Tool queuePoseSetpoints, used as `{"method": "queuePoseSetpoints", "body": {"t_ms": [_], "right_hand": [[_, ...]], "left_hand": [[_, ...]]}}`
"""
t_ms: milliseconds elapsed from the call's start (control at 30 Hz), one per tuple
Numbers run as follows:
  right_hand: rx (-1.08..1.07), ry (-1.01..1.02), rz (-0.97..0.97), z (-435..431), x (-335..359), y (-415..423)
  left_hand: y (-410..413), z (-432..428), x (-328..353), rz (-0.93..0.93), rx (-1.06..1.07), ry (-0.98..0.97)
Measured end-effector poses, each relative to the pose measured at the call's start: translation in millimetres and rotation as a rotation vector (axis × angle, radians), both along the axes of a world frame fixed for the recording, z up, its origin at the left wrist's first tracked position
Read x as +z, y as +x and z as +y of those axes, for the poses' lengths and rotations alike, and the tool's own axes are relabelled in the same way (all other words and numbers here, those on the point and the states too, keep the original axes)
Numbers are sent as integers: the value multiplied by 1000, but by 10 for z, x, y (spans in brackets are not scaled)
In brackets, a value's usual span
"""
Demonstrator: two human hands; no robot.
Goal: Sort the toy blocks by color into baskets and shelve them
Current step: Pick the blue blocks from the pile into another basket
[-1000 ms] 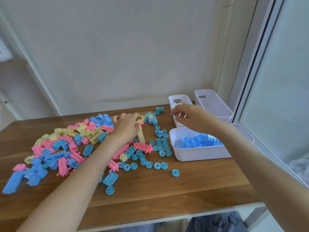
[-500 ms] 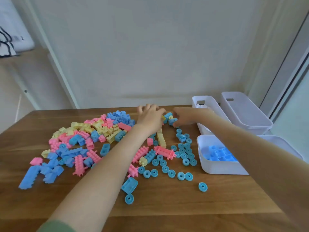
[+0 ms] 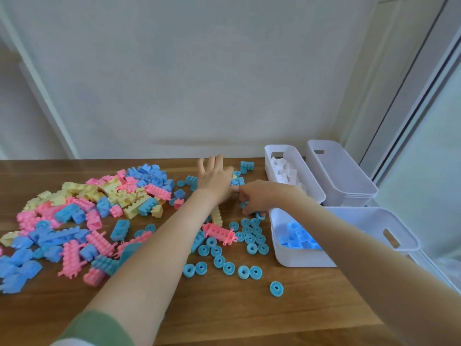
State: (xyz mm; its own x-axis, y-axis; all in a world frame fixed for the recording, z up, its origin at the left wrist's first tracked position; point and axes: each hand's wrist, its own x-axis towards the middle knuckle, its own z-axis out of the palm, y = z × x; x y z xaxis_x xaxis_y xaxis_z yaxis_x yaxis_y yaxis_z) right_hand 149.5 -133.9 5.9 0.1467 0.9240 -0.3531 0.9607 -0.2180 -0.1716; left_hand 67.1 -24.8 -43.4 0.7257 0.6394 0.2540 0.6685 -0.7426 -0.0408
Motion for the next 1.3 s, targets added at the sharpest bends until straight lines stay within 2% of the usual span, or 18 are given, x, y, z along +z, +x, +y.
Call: {"method": "queuePoseSetpoints", "body": {"t_ms": [133, 333, 600, 700, 1033, 1300], "right_hand": [[-7, 31, -12, -15, -51, 62], [6, 72, 70, -31, -57, 97], [26, 140, 94, -73, 25, 135], [50, 148, 61, -68, 37, 149], [7, 186, 164, 17, -86, 82], [14, 273, 206, -6, 9, -125]], "left_hand": [[70, -44, -11, -21, -14, -35], [35, -85, -59, -65, 11, -69], [61, -64, -52, -63, -116, -76], [81, -55, -59, -69, -106, -95], [-226, -76, -42, -135, -27, -165], [-606, -166, 130, -244, 69, -137]]}}
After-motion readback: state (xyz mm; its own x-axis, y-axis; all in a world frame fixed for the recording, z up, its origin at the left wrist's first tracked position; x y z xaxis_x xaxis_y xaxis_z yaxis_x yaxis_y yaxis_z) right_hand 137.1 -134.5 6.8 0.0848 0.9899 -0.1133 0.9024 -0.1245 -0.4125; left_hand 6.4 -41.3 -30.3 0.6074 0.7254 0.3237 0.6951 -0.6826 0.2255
